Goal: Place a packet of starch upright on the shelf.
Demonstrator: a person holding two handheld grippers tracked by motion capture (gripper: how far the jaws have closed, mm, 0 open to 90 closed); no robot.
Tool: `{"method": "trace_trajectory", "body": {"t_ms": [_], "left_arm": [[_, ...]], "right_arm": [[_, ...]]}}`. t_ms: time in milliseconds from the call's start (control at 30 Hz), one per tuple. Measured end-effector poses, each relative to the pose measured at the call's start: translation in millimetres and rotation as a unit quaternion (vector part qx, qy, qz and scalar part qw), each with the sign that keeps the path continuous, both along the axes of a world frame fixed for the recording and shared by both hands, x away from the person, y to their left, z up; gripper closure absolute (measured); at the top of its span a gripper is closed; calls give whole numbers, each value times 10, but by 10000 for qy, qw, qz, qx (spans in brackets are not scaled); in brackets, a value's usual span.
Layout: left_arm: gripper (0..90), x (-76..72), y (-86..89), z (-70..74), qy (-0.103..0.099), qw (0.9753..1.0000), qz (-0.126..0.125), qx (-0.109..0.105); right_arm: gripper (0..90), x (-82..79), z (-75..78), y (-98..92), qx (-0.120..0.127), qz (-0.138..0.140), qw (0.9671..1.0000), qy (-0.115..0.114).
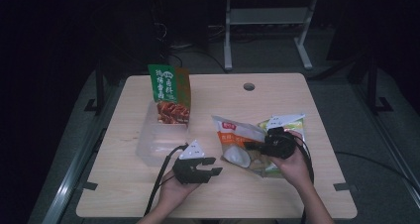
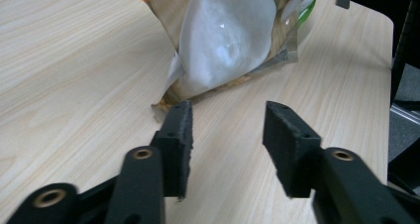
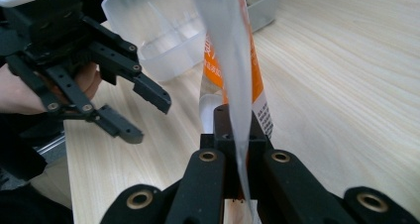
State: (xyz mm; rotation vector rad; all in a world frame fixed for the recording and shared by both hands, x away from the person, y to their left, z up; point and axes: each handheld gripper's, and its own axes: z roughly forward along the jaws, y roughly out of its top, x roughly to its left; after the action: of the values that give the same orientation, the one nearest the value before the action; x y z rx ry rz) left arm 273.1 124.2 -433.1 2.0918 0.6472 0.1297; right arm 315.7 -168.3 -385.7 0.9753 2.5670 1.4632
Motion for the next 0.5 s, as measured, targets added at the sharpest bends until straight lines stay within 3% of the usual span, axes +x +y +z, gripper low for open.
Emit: {"method": "trace_trajectory", "body": {"t_ms": [167,500], "left_arm": [[382,-81,89,-15,-55,10000,5,37],[333,-129,202,4,-135,9999,2,-34]], "right_arm": [[900,22,46,26,-51,-25,10000,2],[900,133,225,199,-126,60,9999,-66]]}}
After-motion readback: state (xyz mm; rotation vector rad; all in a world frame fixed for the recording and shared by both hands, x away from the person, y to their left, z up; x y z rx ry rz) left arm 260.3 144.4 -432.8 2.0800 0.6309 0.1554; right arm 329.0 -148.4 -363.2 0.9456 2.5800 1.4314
